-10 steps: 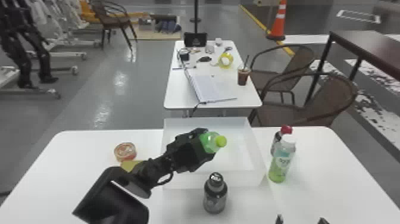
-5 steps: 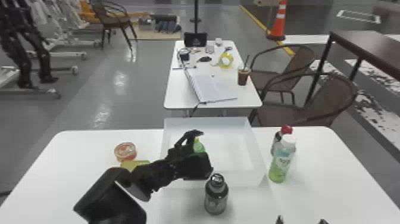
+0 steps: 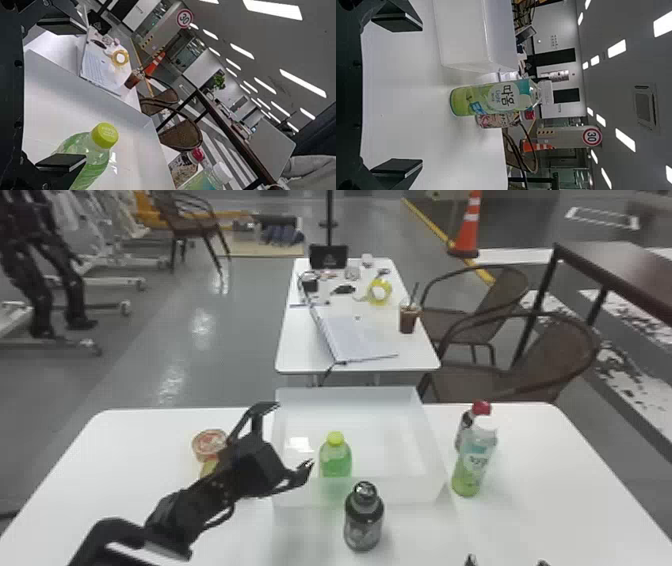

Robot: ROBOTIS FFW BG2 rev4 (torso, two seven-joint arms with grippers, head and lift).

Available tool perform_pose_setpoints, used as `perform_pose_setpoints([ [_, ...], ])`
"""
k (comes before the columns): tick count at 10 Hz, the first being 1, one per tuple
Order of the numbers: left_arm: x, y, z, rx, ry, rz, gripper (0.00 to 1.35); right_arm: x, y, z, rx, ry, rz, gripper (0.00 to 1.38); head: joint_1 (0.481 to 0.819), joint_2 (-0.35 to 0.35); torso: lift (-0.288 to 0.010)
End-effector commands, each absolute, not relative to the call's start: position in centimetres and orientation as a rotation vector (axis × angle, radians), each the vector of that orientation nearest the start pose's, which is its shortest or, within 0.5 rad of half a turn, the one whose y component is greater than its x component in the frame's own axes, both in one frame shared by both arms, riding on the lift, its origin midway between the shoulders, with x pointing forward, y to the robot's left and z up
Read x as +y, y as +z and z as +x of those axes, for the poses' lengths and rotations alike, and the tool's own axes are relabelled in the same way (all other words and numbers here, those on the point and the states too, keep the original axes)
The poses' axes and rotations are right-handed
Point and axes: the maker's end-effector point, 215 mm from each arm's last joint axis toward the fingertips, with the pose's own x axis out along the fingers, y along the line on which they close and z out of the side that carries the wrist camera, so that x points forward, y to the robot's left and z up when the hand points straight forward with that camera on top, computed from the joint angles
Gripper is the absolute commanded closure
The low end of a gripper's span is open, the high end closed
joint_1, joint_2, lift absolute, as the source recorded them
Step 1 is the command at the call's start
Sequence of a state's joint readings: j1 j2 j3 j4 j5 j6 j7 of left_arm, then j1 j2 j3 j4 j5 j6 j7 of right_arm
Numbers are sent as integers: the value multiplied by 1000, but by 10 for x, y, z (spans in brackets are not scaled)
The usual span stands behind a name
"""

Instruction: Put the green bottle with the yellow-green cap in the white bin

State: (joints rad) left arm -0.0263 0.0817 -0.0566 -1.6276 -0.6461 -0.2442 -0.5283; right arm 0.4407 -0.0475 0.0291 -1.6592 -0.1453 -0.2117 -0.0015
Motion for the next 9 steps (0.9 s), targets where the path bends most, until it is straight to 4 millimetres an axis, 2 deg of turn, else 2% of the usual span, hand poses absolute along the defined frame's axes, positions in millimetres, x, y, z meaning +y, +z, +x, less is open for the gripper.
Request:
perform_pose_setpoints([
  [1,133,-324,543,-104,-537,674,165,-231,-458,432,144,2,106,94,549,0,-100],
  [2,161,-330,526,-83,-474,589,165,-231,-457,432,143,3,105,94,549,0,-100],
  [4,231,-356,492,-15,-353,470,167,-231,-458,430,146,3,103,94,549,0,-100],
  [5,263,-376,476,42,-301,384,167,-231,-459,430,147,2,102,94,549,0,-100],
  [6,280,-396,462,85,-264,255,167,-231,-459,430,147,3,100,94,549,0,-100],
  [9,305,-440,429,145,-187,24,167,-231,-460,427,152,4,101,94,549,0,-100],
])
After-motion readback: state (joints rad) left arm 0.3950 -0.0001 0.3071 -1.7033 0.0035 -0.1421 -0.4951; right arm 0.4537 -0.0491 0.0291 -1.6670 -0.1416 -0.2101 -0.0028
